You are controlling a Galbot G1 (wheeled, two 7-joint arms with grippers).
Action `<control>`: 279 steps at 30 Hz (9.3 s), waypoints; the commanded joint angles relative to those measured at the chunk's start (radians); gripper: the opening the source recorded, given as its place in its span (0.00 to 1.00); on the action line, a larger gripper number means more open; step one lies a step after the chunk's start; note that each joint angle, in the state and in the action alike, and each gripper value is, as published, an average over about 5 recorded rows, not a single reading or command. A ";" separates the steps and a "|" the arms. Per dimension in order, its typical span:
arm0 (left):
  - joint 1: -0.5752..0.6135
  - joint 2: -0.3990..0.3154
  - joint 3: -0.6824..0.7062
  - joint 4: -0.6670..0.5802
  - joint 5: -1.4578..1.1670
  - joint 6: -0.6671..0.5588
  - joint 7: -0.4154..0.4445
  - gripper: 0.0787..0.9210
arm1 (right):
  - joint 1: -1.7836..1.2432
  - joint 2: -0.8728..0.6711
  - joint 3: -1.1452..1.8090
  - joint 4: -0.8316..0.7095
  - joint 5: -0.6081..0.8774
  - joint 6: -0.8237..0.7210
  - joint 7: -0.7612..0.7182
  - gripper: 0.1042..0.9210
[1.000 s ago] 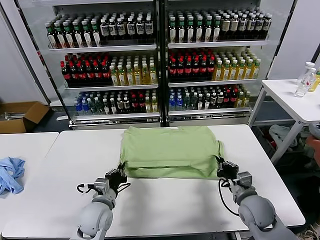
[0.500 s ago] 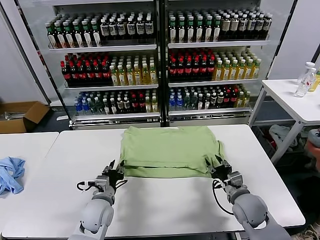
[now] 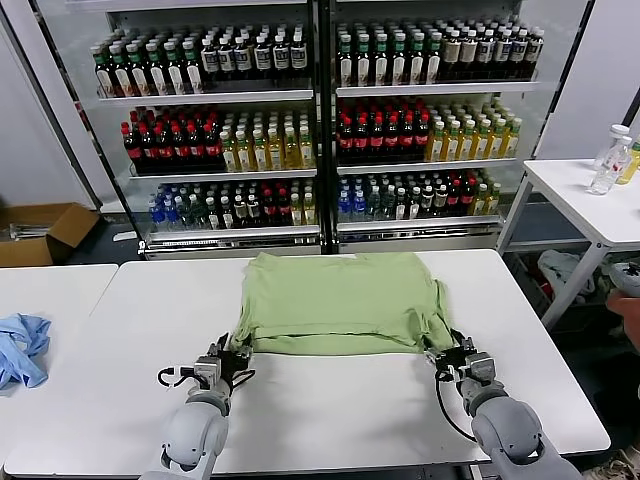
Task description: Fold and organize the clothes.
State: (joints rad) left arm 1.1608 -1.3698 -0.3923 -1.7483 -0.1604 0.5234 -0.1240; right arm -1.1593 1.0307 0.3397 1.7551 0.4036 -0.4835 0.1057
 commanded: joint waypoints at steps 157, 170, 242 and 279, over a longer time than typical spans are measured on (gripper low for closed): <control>0.393 -0.180 0.016 -0.202 0.214 -0.206 -0.208 0.52 | -0.381 -0.018 0.149 0.357 0.086 -0.034 0.002 0.62; 0.406 -0.194 0.011 -0.171 0.130 -0.208 -0.201 0.52 | -0.373 -0.033 0.146 0.360 0.101 -0.034 0.004 0.88; 0.343 -0.116 -0.101 -0.497 -0.373 -0.090 0.047 0.61 | -0.289 -0.084 0.156 0.345 0.156 0.020 0.008 0.88; 0.288 -0.125 -0.135 -0.183 -0.409 -0.139 0.073 0.63 | -0.352 -0.053 0.162 0.397 0.104 0.023 0.012 0.88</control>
State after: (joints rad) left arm 1.4446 -1.4814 -0.5294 -1.9379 -0.4527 0.3906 -0.0901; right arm -1.5039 0.9767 0.5007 2.1450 0.5106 -0.4600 0.1171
